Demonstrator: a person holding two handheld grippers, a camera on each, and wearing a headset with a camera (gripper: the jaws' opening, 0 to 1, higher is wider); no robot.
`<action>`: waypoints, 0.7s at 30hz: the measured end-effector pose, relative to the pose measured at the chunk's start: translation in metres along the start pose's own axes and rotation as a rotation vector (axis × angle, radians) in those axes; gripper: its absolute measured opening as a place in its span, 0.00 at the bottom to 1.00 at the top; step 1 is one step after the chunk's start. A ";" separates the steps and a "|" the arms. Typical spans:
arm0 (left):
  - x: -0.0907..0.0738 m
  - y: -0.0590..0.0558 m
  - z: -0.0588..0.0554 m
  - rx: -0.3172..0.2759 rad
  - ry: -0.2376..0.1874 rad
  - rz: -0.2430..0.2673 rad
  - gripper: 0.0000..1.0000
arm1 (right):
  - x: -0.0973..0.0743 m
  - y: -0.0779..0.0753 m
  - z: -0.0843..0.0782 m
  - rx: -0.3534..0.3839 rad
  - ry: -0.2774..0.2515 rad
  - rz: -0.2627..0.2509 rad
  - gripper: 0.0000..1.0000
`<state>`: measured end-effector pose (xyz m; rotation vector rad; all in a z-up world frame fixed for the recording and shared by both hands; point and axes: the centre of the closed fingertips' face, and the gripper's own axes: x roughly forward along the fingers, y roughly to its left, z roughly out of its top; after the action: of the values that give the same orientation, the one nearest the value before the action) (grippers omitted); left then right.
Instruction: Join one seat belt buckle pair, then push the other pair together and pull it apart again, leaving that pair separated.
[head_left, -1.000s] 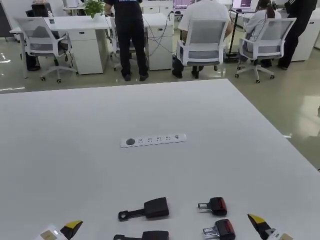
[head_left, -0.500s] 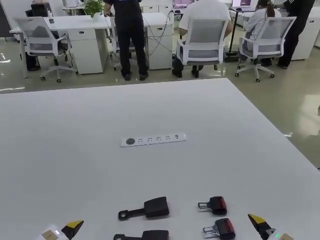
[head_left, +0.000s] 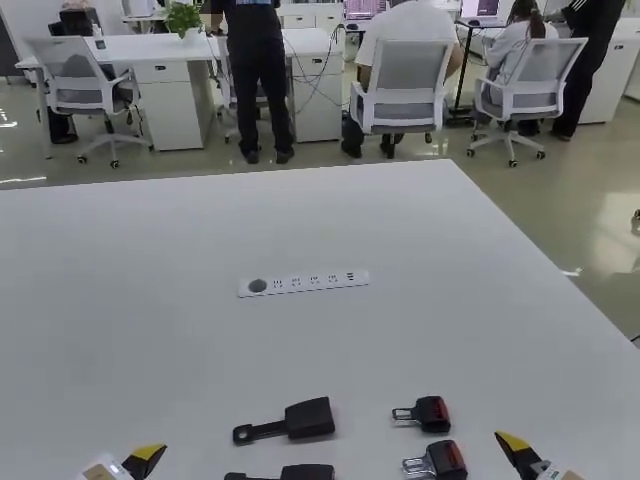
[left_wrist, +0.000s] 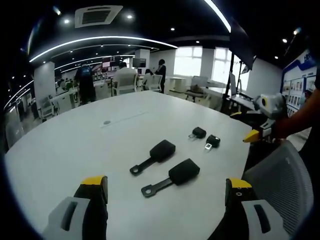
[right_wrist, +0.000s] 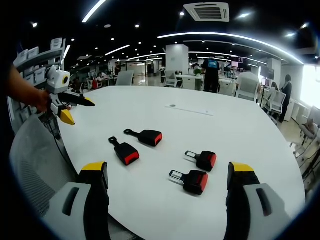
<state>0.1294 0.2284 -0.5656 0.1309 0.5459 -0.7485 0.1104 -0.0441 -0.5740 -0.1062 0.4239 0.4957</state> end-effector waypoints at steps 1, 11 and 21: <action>0.000 0.000 -0.001 0.002 0.002 -0.001 1.00 | -0.001 0.000 0.000 0.002 0.001 0.001 0.99; 0.003 -0.007 0.000 0.016 0.012 -0.014 1.00 | -0.003 0.000 -0.006 0.002 0.020 0.004 0.99; 0.011 -0.010 -0.004 0.021 0.018 -0.032 1.00 | -0.002 -0.002 -0.011 0.001 0.030 0.009 0.99</action>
<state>0.1277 0.2161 -0.5735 0.1490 0.5587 -0.7845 0.1061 -0.0489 -0.5832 -0.1108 0.4543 0.5031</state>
